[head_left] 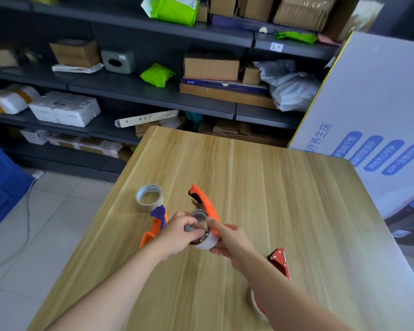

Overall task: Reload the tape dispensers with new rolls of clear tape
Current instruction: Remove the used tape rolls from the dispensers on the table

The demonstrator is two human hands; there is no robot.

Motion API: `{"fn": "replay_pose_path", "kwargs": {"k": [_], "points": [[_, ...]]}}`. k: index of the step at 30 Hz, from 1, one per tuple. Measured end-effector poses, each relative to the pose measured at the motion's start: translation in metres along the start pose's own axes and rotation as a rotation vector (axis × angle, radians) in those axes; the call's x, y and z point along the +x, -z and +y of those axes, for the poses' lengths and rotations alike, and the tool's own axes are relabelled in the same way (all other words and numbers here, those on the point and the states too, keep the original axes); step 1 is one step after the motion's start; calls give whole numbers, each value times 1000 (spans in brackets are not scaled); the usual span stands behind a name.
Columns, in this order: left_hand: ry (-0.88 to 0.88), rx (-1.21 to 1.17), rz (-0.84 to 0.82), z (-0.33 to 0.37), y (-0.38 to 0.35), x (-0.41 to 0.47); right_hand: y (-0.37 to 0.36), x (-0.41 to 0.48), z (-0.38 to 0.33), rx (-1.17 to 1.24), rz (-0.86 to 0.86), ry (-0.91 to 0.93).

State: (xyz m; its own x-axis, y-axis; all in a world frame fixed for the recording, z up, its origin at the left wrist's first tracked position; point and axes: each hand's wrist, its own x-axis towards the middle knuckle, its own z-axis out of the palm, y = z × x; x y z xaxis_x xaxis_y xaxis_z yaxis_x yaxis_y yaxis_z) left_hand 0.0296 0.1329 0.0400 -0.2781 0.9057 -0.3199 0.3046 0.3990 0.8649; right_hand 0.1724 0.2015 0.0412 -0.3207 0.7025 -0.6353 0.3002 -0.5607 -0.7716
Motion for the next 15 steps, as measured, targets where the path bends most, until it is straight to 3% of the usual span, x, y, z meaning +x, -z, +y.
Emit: {"fn": "replay_pose_path", "kwargs": {"k": [8,15], "points": [[-87,42,53,21,19,0,-6,-11,-28,-53,-61,65],[-173,96,190,36,25,-4,-19,-22,-46,-99,18,97]]}}
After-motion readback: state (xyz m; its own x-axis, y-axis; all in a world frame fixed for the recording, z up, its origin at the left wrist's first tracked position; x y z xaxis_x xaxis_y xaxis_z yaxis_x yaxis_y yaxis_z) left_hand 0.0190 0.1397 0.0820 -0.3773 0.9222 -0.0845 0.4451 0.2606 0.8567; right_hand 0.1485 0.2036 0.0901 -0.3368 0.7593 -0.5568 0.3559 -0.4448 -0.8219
